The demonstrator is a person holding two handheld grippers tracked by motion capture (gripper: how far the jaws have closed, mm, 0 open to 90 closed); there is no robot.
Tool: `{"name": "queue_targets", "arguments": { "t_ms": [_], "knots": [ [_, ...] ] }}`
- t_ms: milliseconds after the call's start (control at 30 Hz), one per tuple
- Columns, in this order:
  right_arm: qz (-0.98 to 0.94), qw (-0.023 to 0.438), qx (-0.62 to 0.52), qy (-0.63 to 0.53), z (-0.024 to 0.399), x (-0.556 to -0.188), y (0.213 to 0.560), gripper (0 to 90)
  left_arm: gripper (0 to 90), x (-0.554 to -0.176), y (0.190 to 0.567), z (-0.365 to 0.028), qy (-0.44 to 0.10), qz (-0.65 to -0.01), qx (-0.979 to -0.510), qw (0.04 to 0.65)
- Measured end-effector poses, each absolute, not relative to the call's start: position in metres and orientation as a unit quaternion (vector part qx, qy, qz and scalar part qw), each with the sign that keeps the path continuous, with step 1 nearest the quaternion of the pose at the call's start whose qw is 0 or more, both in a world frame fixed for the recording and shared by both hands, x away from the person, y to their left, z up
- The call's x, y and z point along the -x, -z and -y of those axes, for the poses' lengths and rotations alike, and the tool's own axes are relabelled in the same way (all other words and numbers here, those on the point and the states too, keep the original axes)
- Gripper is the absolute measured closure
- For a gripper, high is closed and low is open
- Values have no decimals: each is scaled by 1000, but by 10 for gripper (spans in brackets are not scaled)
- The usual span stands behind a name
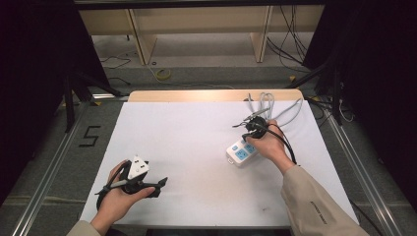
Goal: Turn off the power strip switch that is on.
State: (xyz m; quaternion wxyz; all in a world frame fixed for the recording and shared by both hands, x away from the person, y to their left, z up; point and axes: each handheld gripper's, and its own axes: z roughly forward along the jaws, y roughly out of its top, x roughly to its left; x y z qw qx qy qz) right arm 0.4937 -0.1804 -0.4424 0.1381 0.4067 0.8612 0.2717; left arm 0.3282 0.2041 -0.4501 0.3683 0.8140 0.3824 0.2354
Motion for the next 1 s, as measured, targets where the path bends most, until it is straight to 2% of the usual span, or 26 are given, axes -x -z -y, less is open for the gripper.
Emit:
{"name": "queue_targets", "arguments": {
  "t_ms": [1000],
  "knots": [
    [-878,117,-406,-222,169,-502,439,900,144,-328,450,-204,-235,-381,-815,369]
  ]
}}
